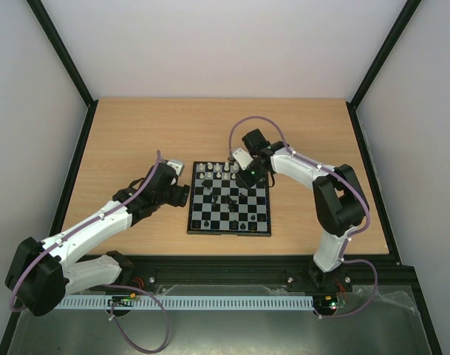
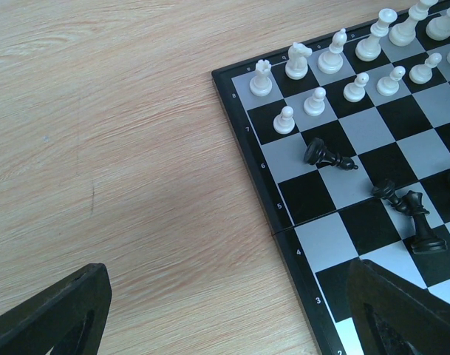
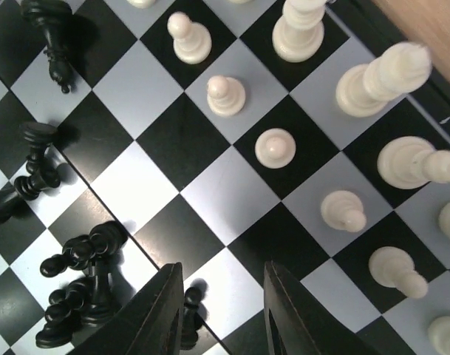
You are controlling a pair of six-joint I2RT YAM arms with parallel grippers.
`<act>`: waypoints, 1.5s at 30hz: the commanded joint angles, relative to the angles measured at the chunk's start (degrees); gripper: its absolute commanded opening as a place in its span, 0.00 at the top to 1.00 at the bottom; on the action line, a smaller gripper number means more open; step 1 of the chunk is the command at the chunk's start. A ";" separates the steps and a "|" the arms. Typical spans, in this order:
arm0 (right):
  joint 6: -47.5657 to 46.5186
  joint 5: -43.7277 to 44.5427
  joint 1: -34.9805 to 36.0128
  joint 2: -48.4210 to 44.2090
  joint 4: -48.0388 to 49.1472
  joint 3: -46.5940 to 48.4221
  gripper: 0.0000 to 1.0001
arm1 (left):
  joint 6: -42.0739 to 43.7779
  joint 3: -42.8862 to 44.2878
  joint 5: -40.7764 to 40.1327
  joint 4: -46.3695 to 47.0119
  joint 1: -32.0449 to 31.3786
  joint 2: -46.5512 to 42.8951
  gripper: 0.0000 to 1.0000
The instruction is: Set up the chess pieces on the board
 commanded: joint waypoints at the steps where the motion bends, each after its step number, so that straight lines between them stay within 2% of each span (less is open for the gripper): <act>1: 0.95 -1.83 0.62 2.03 -6.63 0.73 0.68 | 0.22 1.43 0.35 -0.35 0.44 -0.49 0.10; 16: -0.20 7.63 4.92 1.48 -5.48 -5.70 0.71 | 0.12 1.49 0.44 -0.43 0.46 -0.31 0.10; 26: -0.40 8.77 5.20 0.48 -4.77 -8.07 0.78 | 0.11 1.49 0.59 -0.43 0.61 -0.22 0.10; 32: -0.39 9.35 5.25 0.06 -4.93 -8.62 0.74 | 0.15 1.47 0.61 -0.43 0.55 -0.22 0.10; 45: -0.60 10.06 5.35 -0.90 -4.76 -10.35 0.77 | 0.17 1.56 0.96 -0.42 0.58 0.01 0.10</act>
